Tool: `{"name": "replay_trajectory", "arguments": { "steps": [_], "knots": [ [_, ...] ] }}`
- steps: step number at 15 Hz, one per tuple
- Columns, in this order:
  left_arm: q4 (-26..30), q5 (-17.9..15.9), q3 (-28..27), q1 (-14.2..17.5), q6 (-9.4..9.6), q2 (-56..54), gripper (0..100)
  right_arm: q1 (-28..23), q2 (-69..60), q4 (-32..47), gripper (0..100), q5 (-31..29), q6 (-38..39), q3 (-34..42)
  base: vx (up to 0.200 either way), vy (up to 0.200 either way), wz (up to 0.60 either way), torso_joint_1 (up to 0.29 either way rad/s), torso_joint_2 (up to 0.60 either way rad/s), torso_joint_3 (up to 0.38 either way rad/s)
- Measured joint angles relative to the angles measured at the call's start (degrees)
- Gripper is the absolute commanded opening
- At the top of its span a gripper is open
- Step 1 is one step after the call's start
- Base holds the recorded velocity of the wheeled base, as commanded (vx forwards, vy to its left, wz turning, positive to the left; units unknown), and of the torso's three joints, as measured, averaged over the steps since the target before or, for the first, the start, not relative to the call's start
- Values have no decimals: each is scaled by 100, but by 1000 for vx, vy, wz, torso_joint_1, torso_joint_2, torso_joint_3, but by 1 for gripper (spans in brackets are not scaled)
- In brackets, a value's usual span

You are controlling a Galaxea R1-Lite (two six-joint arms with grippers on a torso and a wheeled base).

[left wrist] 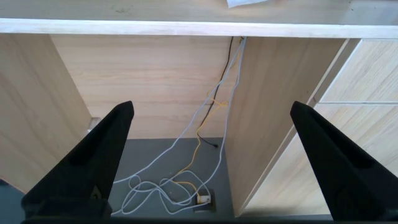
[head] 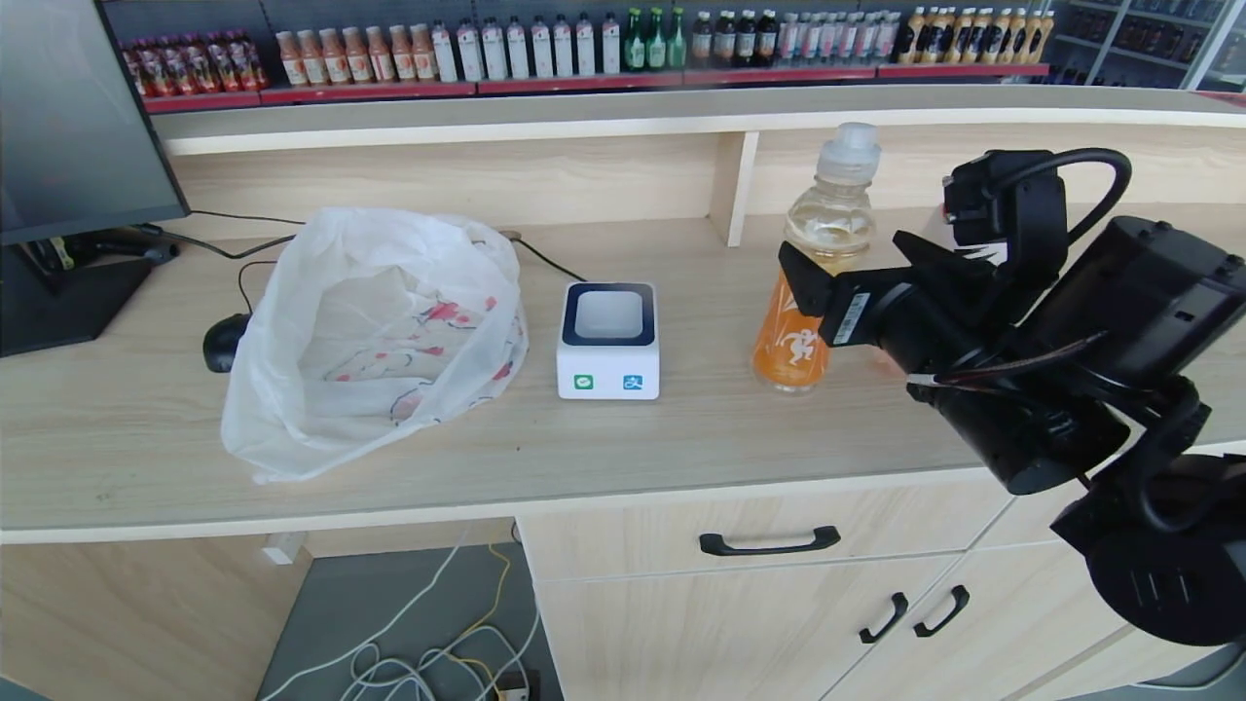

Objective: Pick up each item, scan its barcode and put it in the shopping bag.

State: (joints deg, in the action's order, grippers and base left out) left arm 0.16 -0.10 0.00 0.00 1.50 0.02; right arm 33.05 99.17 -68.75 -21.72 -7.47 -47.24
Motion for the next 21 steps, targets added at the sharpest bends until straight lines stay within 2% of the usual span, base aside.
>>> {"name": "replay_trajectory", "arguments": {
  "steps": [10, 17, 21],
  "knots": [
    [-2, 2, 0, 0, 0, 0, 100, -299, 247, -16, 100, 123, 157, 144, 0, 0, 0, 0, 0, 0],
    [-2, 0, 0, 0, 0, 0, 100, -447, 402, -13, 100, 611, 143, 77, 0, 0, 0, 0, 0, 0],
    [-2, 0, 0, 0, 0, 0, 100, -458, 511, -11, 100, 642, 124, -17, 0, 0, 0, 0, 0, 0]
  ]
}}
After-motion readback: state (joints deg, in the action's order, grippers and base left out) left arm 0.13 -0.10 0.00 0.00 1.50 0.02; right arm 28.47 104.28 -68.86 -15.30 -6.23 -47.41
